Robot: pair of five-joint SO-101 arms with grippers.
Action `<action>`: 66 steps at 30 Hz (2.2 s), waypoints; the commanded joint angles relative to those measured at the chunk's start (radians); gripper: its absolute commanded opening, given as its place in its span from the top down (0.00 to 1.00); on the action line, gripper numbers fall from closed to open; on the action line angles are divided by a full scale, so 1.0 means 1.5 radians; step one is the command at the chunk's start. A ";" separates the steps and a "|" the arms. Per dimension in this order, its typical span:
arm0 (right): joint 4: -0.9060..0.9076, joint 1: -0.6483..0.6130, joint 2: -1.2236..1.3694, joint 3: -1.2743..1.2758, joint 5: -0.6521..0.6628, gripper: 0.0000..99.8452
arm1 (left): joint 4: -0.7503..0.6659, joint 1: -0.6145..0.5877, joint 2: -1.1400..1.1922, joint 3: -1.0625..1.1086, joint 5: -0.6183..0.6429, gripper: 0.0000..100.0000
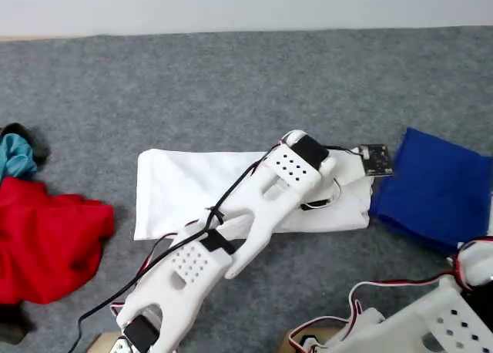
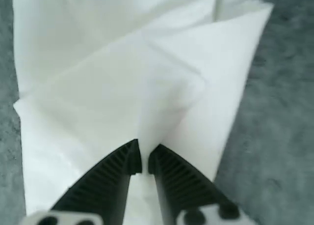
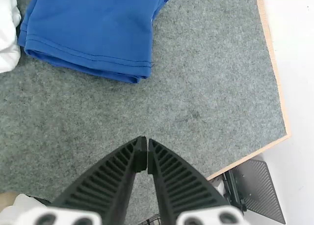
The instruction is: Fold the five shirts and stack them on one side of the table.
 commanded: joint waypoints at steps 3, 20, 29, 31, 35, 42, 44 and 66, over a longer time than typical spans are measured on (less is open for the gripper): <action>0.022 -0.004 0.001 -0.002 0.007 0.99 | 0.010 -0.026 0.045 -0.100 0.004 0.99; 0.023 -0.004 -0.006 -0.002 0.007 0.99 | 0.111 -0.109 0.122 -0.352 0.034 0.82; 0.023 -0.004 -0.006 -0.003 0.007 0.99 | 0.144 -0.175 0.113 -0.416 0.076 0.82; 0.023 -0.006 -0.004 -0.003 0.007 0.99 | 0.144 -0.194 0.080 -0.409 0.117 0.85; 0.022 -0.007 0.001 0.000 0.006 0.98 | 0.144 -0.225 -0.023 -0.317 0.193 0.91; 0.017 -0.007 -0.001 0.047 0.006 0.98 | 0.143 -0.330 -0.229 -0.013 0.287 0.91; 0.017 -0.007 -0.001 0.048 0.006 0.98 | 0.143 -0.378 -0.278 0.068 0.304 0.91; 0.016 -0.008 -0.002 0.050 0.006 0.98 | 0.100 -0.620 -0.232 0.294 0.260 0.80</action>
